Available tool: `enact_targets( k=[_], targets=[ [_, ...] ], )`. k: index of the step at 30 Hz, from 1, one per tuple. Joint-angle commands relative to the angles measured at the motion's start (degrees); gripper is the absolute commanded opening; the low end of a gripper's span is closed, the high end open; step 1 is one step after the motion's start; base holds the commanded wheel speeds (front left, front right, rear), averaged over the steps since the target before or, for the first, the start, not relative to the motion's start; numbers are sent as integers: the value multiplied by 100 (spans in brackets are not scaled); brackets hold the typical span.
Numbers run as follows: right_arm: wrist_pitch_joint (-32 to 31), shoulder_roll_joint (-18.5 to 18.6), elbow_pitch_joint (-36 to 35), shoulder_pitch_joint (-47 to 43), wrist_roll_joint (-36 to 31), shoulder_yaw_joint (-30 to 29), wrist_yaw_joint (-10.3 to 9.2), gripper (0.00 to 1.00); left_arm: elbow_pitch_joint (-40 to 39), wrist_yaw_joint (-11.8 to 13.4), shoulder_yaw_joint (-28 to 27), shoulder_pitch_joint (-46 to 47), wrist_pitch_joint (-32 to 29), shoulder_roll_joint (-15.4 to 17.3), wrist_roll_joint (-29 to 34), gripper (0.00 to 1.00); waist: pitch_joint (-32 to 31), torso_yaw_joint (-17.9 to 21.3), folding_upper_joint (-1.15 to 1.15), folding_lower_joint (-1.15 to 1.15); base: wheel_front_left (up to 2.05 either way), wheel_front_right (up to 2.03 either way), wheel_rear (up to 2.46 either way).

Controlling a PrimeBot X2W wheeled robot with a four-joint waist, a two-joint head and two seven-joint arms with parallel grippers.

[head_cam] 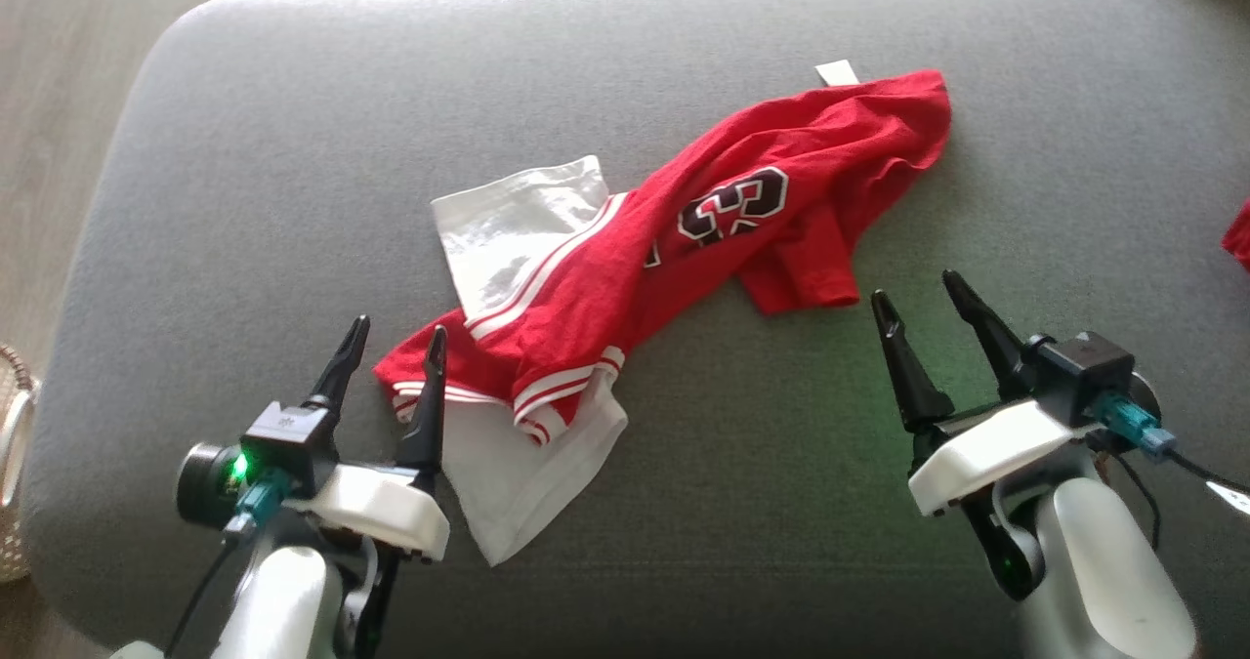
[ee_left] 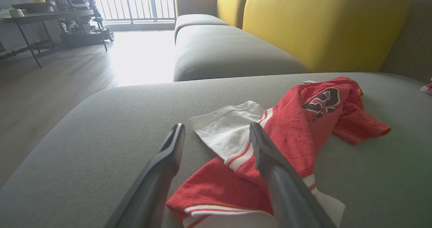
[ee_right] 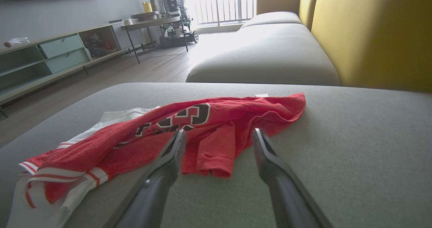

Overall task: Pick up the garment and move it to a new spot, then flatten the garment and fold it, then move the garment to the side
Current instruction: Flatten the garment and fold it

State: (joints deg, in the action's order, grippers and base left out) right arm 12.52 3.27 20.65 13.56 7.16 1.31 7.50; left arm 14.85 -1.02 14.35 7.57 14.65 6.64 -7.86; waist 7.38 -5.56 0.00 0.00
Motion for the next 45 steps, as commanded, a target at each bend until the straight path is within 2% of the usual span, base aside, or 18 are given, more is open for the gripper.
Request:
enact_targets(
  k=[1,6,13,18,24,25,26,27,37,41,45],
  targets=[
    [-23,-39,-184,91,54,171,-1,100,-133,8,-240,254,35,-1,-82,100,18,82,0,0,0,0,0],
    [-20,-39,-227,123,85,214,-1,100,198,-23,-303,404,35,-147,-251,100,133,327,0,0,0,0,0],
    [-6,-39,-276,189,89,217,-1,100,1088,-53,-371,927,-86,-220,-520,100,397,644,0,0,0,0,0],
    [22,-39,-254,249,115,259,-1,100,1780,58,-494,1308,-269,-138,-594,100,523,828,0,0,0,0,0],
    [66,-39,-207,279,125,231,-1,100,2246,6,-477,1574,-332,-110,-652,100,595,914,0,0,0,0,0],
    [74,-39,-195,283,129,233,-1,100,2289,-2,-470,1600,-313,-107,-655,75,602,922,0,0,0,0,0],
    [82,-39,-186,287,133,236,-1,100,2313,-9,-467,1624,-277,-103,-656,15,609,929,0,0,0,0,0],
    [89,-39,-177,291,136,239,-1,100,2321,-5,-475,1649,-233,-102,-663,0,616,932,0,0,0,0,0],
    [135,-39,-127,377,184,310,-1,100,2171,90,-575,2018,-22,123,-588,0,727,1028,0,0,0,0,0],
    [158,-39,-123,443,230,356,-1,100,1955,77,-542,2480,-9,407,-415,0,866,1122,0,0,0,0,0],
    [179,-39,-135,550,272,397,-1,100,1780,15,-492,3306,-202,842,-178,0,1091,1271,0,0,0,0,0]
  ],
)
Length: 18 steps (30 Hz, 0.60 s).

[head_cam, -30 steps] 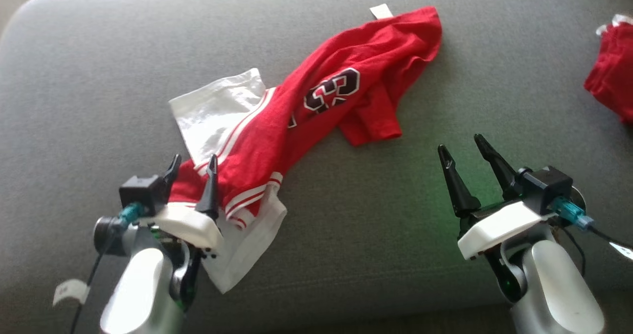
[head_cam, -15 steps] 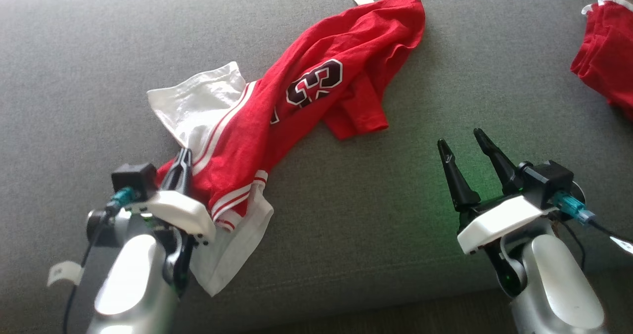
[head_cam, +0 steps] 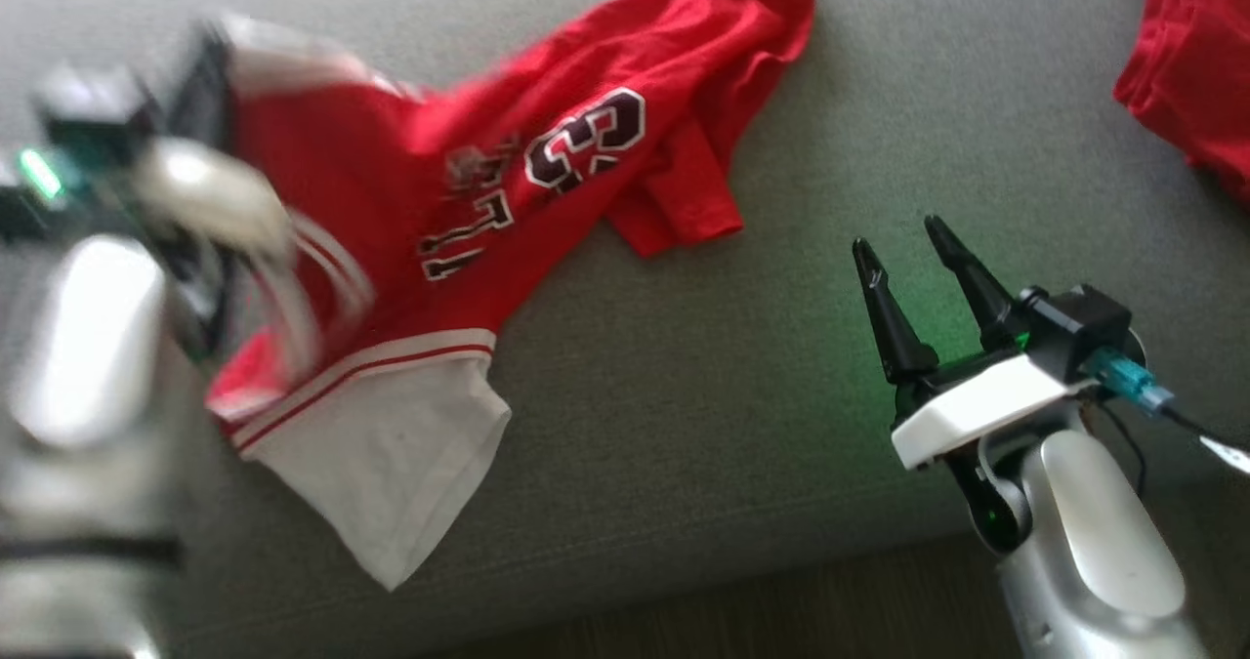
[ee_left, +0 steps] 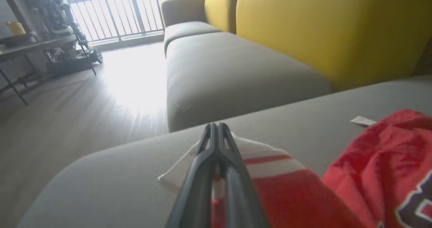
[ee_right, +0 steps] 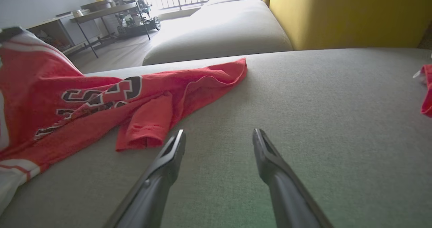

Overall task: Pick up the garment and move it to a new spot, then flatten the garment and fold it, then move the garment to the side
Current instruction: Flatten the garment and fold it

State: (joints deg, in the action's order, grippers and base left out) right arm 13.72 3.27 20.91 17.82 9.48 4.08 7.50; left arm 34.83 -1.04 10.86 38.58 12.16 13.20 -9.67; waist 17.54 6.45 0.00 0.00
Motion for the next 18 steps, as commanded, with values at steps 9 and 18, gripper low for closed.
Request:
enact_targets(
  k=[9,18],
  targets=[
    [108,-39,-222,543,282,406,-1,100,241,24,-262,2404,-498,1334,483,0,839,624,0,0,0,0,0],
    [126,-39,-317,724,488,583,-1,100,1527,191,-65,3473,-590,1626,837,100,1237,902,0,0,0,0,0]
  ],
)
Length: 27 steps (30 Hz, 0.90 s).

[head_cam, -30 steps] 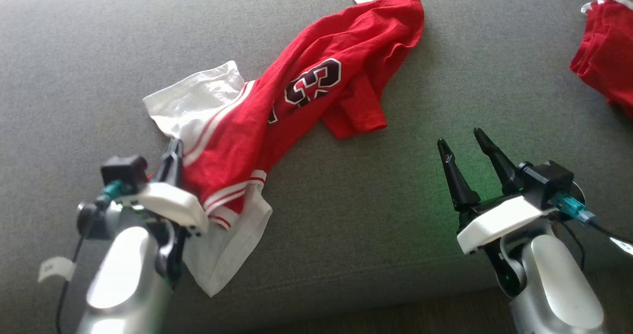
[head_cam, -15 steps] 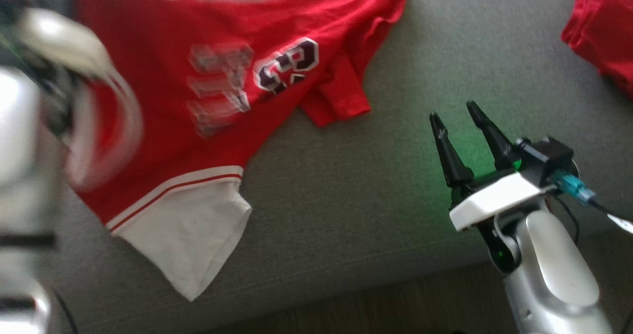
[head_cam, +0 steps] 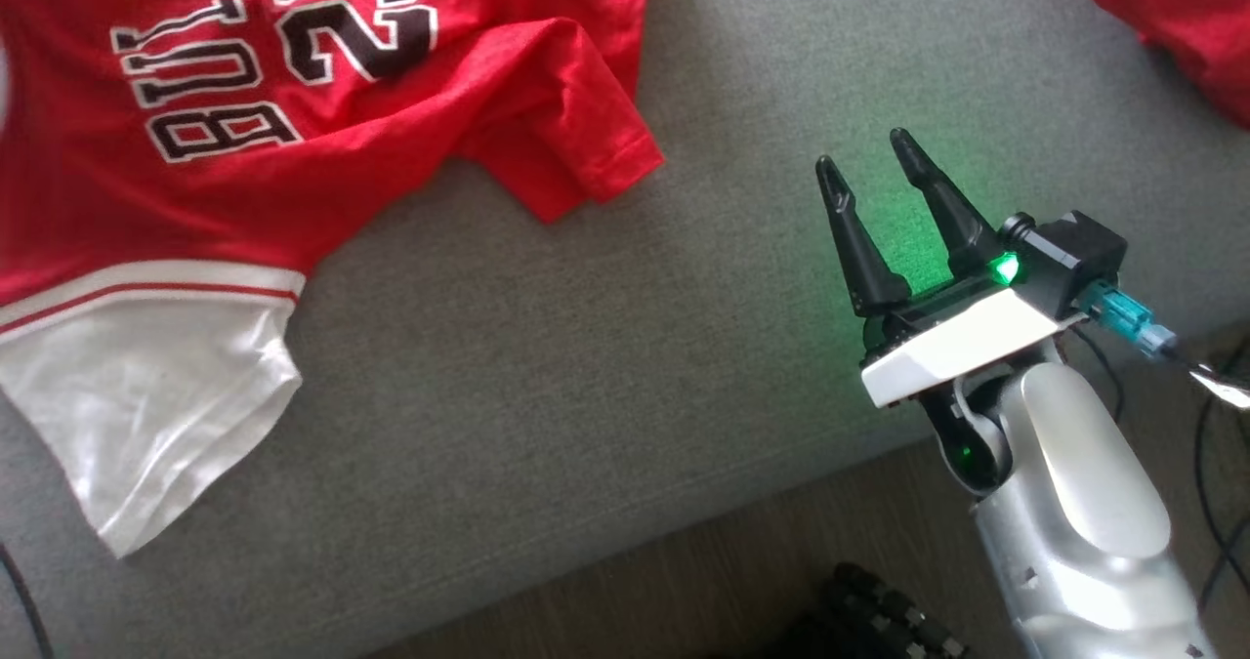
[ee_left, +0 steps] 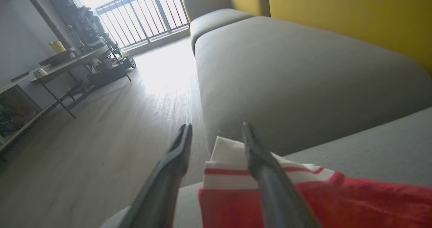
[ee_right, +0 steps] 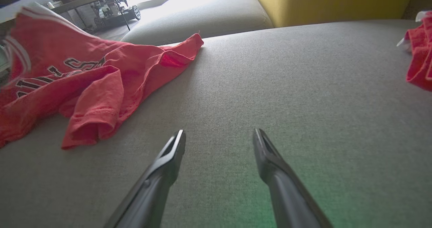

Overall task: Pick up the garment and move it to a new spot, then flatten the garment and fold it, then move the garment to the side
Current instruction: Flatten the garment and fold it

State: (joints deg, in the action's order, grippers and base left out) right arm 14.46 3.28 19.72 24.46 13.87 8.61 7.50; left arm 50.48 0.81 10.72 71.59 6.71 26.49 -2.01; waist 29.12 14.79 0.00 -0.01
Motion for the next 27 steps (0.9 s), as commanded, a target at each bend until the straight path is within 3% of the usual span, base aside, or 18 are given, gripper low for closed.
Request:
enact_targets(
  k=[1,7,14,20,27],
  targets=[
    [52,-40,-209,55,51,142,-1,100,102,-7,-24,217,-39,279,74,100,86,64,0,1,0,0,0],
    [53,-40,-215,19,-90,75,-1,100,459,33,4,298,606,3,-63,100,-127,-253,0,1,0,0,0],
    [53,-40,-142,-81,-299,-137,-1,100,26,-102,6,-96,816,-341,-298,100,-586,-779,0,1,0,0,0],
    [53,-40,-21,-299,-519,-449,-1,100,-1206,-223,-117,-1404,827,-748,-684,100,-1086,-1311,0,1,0,0,0],
    [-40,-40,-40,-570,-721,-679,-1,100,-2676,-52,-198,-3521,828,-1309,-972,100,-1527,-1804,0,1,0,0,0]
  ],
)
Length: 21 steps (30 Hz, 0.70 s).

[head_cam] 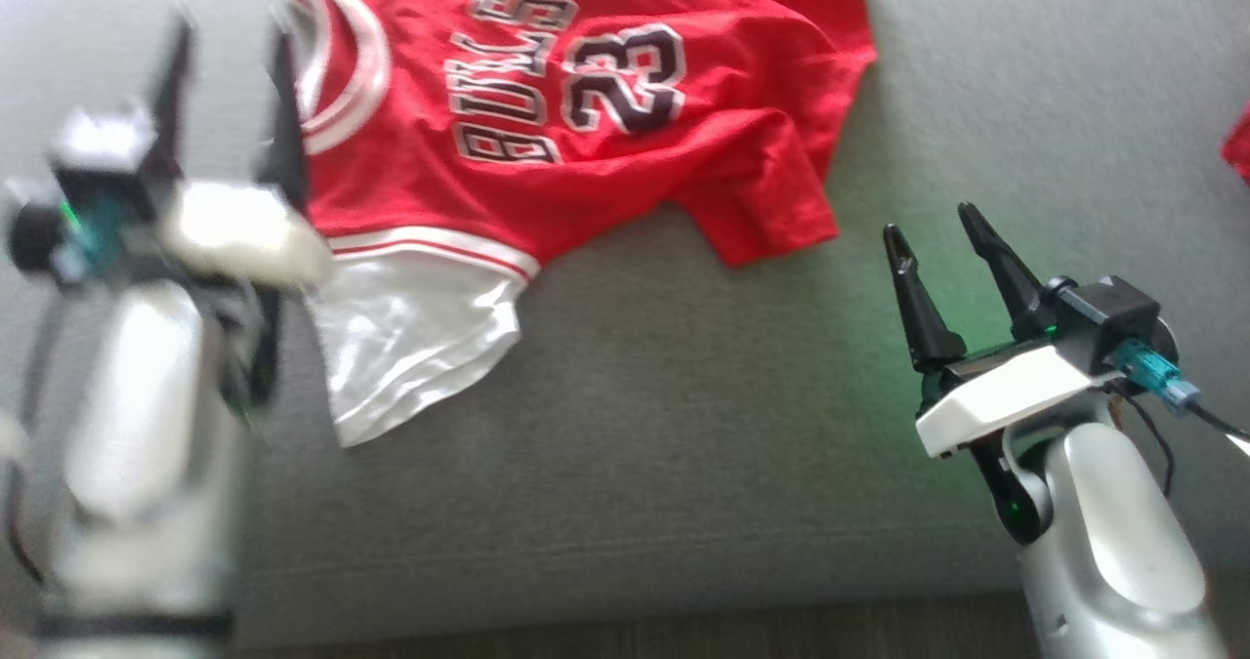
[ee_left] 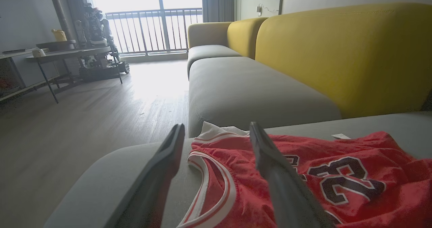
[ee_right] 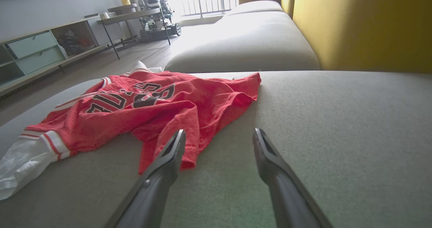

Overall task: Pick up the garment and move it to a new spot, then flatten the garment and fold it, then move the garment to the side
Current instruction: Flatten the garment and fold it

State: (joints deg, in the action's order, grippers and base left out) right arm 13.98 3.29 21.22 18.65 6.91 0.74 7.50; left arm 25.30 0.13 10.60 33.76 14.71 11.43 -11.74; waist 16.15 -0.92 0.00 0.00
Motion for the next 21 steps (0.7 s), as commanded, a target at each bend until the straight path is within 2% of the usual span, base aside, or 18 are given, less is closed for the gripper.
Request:
enact_targets(
  k=[1,6,11,15,21],
  targets=[
    [-21,-41,-212,-29,-45,81,-1,100,-350,51,-180,-11,28,129,2,100,-280,-297,0,0,0,0,0],
    [-156,-41,-271,-255,-102,26,-1,100,-1174,164,-210,-1255,29,-195,-3,100,-570,-514,0,0,0,0,0],
    [-259,-41,-326,-412,-70,-53,-1,100,-1612,124,-182,-2231,29,-471,46,100,-743,-673,0,0,0,0,0],
    [-328,-41,-298,-450,48,-171,-1,100,-1840,156,-195,-2451,29,-619,173,100,-729,-831,0,0,0,0,0],
    [-420,-41,-169,-81,48,-376,-1,100,-1868,44,-58,-2446,29,-749,300,100,-499,-1089,0,0,0,0,0]
  ],
)
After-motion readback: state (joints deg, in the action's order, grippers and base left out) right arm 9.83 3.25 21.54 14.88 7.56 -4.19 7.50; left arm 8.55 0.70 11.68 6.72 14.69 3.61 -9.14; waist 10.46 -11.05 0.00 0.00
